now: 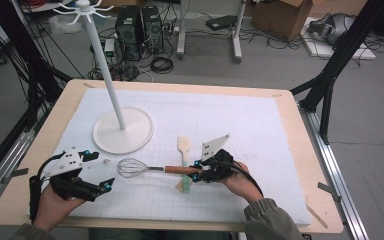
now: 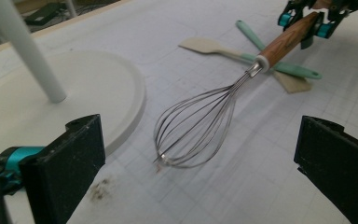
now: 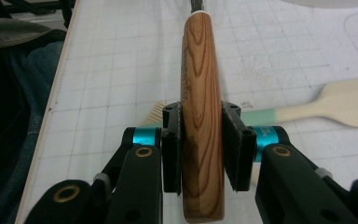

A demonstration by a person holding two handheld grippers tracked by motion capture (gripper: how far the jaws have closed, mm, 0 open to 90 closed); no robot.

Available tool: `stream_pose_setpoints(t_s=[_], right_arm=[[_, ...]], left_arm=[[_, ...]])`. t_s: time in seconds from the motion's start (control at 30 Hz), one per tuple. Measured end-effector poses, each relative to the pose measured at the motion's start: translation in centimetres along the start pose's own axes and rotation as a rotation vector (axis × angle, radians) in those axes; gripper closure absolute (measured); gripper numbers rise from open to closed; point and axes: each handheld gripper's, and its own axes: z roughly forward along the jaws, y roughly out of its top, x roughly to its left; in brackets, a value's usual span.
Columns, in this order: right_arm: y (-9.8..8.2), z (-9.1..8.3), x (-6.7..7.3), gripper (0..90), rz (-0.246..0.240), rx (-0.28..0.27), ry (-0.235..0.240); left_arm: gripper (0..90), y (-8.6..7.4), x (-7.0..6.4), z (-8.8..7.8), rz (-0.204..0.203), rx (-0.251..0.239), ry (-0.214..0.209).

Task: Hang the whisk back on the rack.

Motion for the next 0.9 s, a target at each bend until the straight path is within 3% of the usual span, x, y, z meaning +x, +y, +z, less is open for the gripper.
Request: stream_pose_setpoints(t_s=[0.27, 0.57, 0.73, 0.83, 0.9], right_arm=[[0.6, 0.1, 0.1, 71.7, -0.021, 0.012, 0.023], [1.1, 0.1, 0.1, 71.7, -0.038, 0.025, 0.027], [1.5, 0.2, 0.2, 71.7, -0.047, 0.033, 0.03], [1.7, 0.3, 0.2, 71.6, -0.053, 0.034, 0.028], [1.9, 0.3, 0.2, 71.7, -0.056, 0.037, 0.029]], left_arm=[[2.9, 2.0, -0.9, 2.2, 0.069, 0.027, -0.099], [11.8, 3.1, -1.1, 3.8, 0.086, 0.036, -0.171], [18.8, 3.9, -1.2, 4.7, 0.099, 0.038, -0.195], [33.1, 4.3, -1.4, 5.4, 0.105, 0.049, -0.268], [37.0, 4.6, -1.7, 6.0, 0.124, 0.062, -0.295]])
